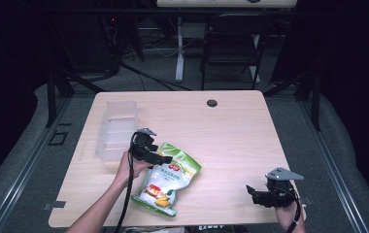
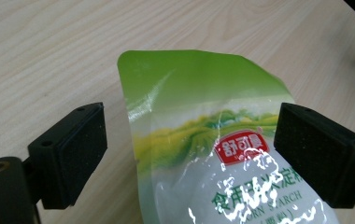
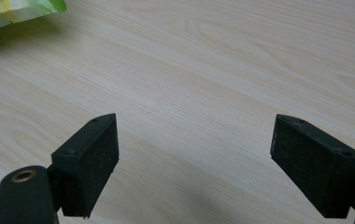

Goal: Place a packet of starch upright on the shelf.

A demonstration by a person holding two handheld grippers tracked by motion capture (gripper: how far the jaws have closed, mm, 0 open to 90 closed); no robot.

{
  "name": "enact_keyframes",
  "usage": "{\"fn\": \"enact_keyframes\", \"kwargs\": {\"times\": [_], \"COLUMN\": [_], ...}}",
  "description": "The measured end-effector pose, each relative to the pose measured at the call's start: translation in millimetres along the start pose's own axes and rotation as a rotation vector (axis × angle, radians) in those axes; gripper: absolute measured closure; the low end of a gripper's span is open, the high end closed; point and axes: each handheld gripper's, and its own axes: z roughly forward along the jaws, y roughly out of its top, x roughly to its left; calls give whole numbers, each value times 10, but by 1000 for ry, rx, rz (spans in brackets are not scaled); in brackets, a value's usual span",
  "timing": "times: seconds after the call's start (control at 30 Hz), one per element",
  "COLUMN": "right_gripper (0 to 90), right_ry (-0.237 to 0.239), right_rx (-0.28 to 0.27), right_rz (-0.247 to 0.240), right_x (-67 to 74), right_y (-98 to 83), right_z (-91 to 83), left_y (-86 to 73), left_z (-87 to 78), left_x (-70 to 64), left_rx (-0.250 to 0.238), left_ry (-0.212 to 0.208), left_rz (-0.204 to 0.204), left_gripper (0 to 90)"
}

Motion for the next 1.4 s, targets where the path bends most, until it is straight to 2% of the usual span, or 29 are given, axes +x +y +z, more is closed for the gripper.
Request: {"fn": "enact_keyframes", "kwargs": {"times": [0.07,0.1,0.17,0.2,0.23,0.3,0.4,0.43,0.53,0.57,0.6,0.63,0.67,0.73,0.8,1.03,1.17,1.27,1.3,1.33,1.4], "right_gripper": [145,145,145,145,145,145,145,145,145,145,145,145,145,145,145,145,145,145,145,145,145], "right_ry": [-9,-7,-10,-6,-9,-7,-3,-3,-6,-6,-8,-8,-8,-4,-5,-5,-10,-11,-7,-7,-11], "right_rx": [2,1,4,-4,-2,6,2,2,6,6,10,10,9,9,13,12,16,12,13,19,22], "right_rz": [-4,-2,-4,0,-2,-4,0,0,-1,-1,-4,-4,-4,-1,-3,-2,-7,-7,-4,-8,-10], "right_x": [4,6,4,3,-2,-5,-4,-4,-7,-7,-11,-11,-11,-8,-8,-12,-10,-10,-8,-10,-9], "right_y": [0,-1,-1,-6,-6,-4,-6,-6,-8,-8,-7,-7,-6,-7,-8,-12,-10,-12,-10,-7,-7], "right_z": [-5,-4,-6,4,3,1,13,13,13,13,9,9,8,13,16,15,13,22,23,21,22], "left_y": [18,22,20,13,8,0,-17,-21,-31,-35,-44,-44,-49,-56,-69,-163,-215,-249,-255,-260,-263], "left_z": [62,120,141,161,163,164,162,161,153,145,133,133,127,115,96,-70,-134,-180,-189,-190,-184], "left_x": [22,36,43,59,67,78,93,92,83,83,83,83,81,76,73,87,105,145,158,168,197], "left_rx": [16,31,35,36,37,29,28,30,23,22,18,18,18,20,16,10,16,16,17,16,27], "left_ry": [1,15,15,37,53,56,47,43,47,49,45,45,44,38,42,62,66,53,49,40,3], "left_rz": [-4,-8,-15,-18,-22,-29,-31,-27,-21,-21,-12,-12,-9,2,10,3,-8,-28,-39,-50,-78], "left_gripper": [155,168,196,298,324,351,483,483,645,645,730,769,769,850,860,889,890,885,849,849,726]}}
